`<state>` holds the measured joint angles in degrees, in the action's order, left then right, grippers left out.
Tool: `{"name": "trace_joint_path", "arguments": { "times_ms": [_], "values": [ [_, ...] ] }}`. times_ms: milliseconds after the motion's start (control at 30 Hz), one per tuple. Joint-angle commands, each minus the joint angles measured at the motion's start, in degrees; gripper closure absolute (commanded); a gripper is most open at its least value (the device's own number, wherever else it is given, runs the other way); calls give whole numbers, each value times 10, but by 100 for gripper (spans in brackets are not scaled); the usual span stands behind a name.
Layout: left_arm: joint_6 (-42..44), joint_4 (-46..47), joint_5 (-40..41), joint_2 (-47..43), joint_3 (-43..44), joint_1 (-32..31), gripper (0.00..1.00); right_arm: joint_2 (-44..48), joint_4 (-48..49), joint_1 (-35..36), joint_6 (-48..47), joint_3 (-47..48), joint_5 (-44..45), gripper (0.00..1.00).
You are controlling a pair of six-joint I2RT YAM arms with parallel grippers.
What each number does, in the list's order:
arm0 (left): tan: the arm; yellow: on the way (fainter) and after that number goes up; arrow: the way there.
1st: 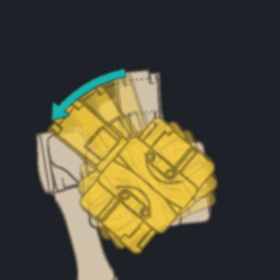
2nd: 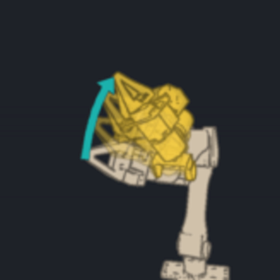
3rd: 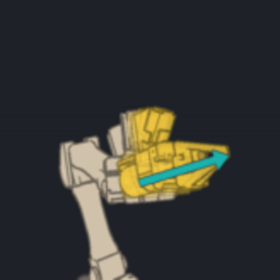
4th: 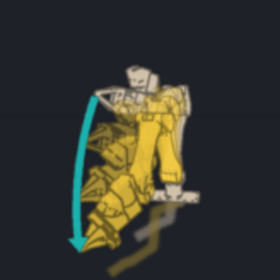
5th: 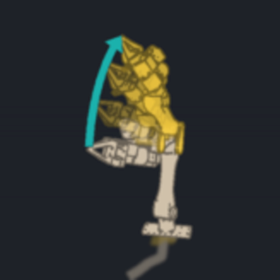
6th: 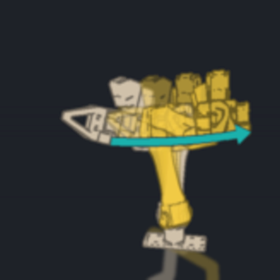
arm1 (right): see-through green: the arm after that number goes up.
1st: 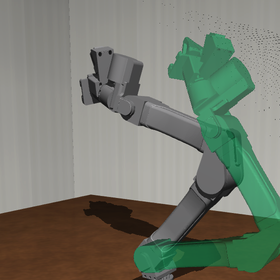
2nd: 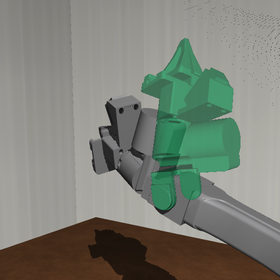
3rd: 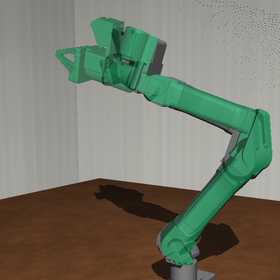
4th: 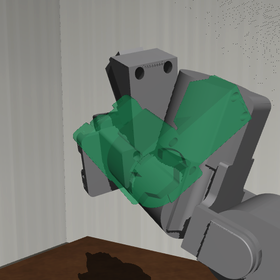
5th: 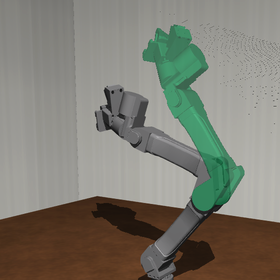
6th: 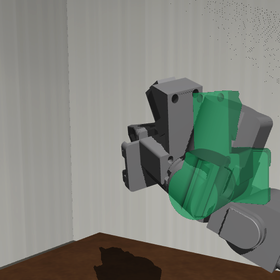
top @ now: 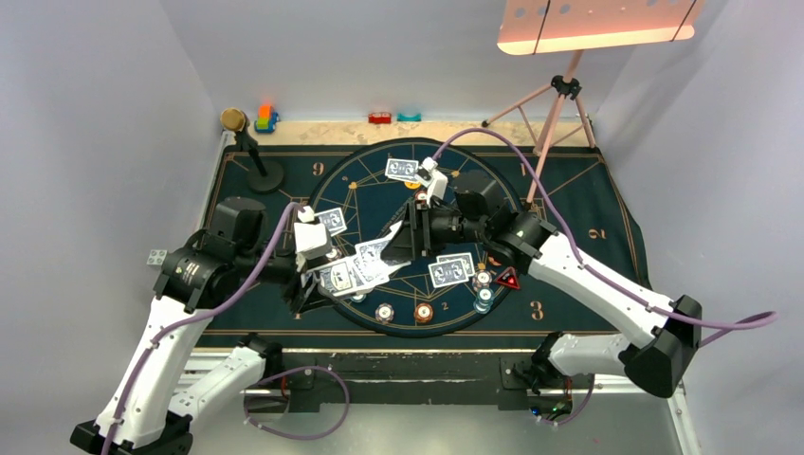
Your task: Distribute texas hold em gaming equipment
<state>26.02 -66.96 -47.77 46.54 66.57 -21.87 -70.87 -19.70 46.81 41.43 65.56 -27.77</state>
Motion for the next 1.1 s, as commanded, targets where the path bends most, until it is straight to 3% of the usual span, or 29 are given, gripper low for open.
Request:
{"name": "trace_joint_path", "arguments": {
  "times_ms": [0,333,1067],
  "values": [
    [-6,20,-23,-3,19,4,100,24,-22,0,-24,33,40,49],
    [-5,20,-23,-2,20,4,100,37,-66,0,-50,62,90,63],
    [-5,19,-22,-3,19,4,100,56,-126,1,-90,137,133,74]
  ]
}}
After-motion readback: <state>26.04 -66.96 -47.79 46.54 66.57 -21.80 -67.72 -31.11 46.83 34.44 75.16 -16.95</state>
